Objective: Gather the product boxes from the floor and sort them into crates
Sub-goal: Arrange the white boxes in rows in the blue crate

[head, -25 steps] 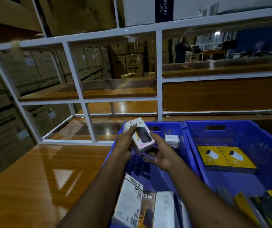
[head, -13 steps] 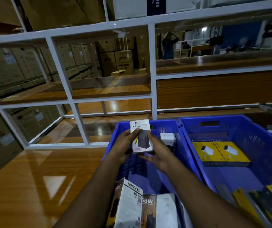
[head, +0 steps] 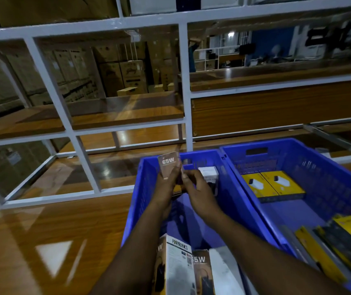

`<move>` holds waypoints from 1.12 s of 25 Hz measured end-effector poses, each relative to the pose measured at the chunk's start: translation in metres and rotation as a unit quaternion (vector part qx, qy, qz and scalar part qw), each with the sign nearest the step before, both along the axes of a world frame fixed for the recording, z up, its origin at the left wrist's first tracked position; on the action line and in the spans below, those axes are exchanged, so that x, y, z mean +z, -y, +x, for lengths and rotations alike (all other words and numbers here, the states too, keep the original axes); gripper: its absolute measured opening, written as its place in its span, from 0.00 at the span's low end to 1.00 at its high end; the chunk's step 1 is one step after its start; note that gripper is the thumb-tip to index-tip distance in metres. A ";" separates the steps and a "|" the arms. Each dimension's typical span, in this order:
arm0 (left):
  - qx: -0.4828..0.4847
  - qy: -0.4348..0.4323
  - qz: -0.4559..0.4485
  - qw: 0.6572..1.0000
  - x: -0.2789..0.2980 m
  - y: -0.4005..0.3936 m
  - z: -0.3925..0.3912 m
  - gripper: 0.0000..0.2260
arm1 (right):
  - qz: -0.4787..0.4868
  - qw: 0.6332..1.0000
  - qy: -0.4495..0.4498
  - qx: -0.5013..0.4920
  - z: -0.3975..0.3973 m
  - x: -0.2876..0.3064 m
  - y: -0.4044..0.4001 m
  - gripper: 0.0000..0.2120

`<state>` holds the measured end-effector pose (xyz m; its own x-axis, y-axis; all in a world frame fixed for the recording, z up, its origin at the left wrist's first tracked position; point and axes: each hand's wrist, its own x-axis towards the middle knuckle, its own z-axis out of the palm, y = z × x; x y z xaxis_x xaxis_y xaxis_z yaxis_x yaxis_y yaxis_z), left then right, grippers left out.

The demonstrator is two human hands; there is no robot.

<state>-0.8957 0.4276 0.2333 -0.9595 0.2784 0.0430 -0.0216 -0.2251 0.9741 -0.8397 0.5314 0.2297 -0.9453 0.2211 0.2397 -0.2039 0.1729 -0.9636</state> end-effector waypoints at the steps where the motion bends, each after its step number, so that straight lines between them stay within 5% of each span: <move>1: -0.009 0.030 0.023 0.999 -0.001 0.002 -0.002 0.26 | 0.003 1.000 -0.008 -0.013 -0.002 -0.001 -0.003 0.09; 5: -0.062 0.140 0.076 0.985 -0.002 0.005 0.000 0.22 | -0.071 0.994 0.001 -0.081 -0.007 0.004 -0.014 0.02; 9: -0.065 0.179 0.086 0.978 -0.003 0.002 0.003 0.25 | -0.142 0.986 0.042 -0.079 -0.010 0.003 -0.014 0.10; 22: -0.059 0.209 0.080 0.973 -0.009 0.009 -0.006 0.27 | -0.188 0.977 0.078 -0.057 -0.019 0.002 -0.006 0.03; 25: -0.075 0.205 0.096 0.971 -0.015 0.010 -0.008 0.26 | -0.129 0.983 0.074 -0.105 -0.023 -0.008 -0.008 0.05; 28: -0.050 0.171 0.040 0.983 -0.021 0.008 -0.012 0.30 | 0.037 0.976 0.053 -0.207 -0.023 -0.021 -0.011 0.07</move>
<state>-0.9079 0.4195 0.2124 -0.8893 0.3814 -0.2523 -0.3716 -0.2810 0.8849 -0.8627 0.5425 0.2084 -0.7986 0.5757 0.1754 -0.0017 0.2893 -0.9572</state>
